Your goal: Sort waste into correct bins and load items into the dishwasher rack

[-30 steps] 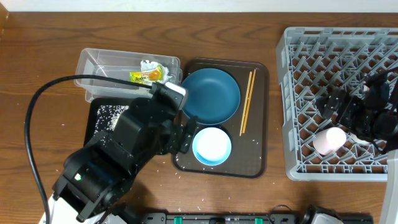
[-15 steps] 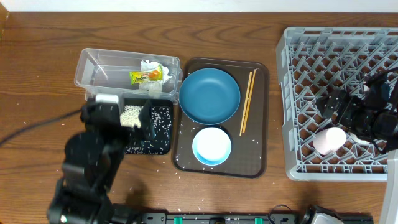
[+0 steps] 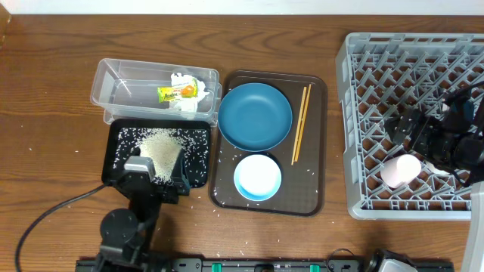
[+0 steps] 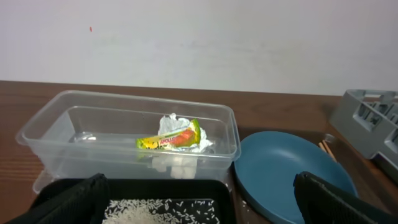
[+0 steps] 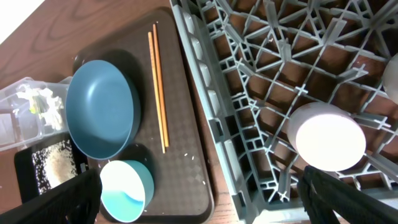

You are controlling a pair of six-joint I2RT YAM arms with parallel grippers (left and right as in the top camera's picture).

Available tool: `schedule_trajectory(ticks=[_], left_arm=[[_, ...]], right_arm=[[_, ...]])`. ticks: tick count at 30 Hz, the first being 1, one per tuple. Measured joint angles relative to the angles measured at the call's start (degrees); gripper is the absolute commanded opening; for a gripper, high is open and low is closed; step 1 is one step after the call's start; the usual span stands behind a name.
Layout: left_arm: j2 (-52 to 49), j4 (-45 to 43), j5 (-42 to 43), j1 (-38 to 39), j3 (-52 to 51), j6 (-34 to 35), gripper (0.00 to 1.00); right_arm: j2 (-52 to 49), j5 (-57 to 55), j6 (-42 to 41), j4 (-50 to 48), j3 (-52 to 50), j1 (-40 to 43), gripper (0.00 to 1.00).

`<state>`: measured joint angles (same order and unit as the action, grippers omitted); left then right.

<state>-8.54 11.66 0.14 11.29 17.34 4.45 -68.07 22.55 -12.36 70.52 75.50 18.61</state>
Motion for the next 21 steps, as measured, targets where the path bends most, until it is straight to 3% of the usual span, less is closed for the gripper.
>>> schedule_trajectory(ticks=[12, 21], left_arm=[[7.8, -4.9, 0.2, 0.0, -13.4, 0.0, 0.97], [7.9, -8.5, 0.8, 0.0, -15.3, 0.0, 0.98]], right_arm=[[0.0, 0.0, 0.0, 0.0, 0.0, 0.0, 0.99], [0.0, 0.0, 0.0, 0.0, 0.0, 0.0, 0.99]])
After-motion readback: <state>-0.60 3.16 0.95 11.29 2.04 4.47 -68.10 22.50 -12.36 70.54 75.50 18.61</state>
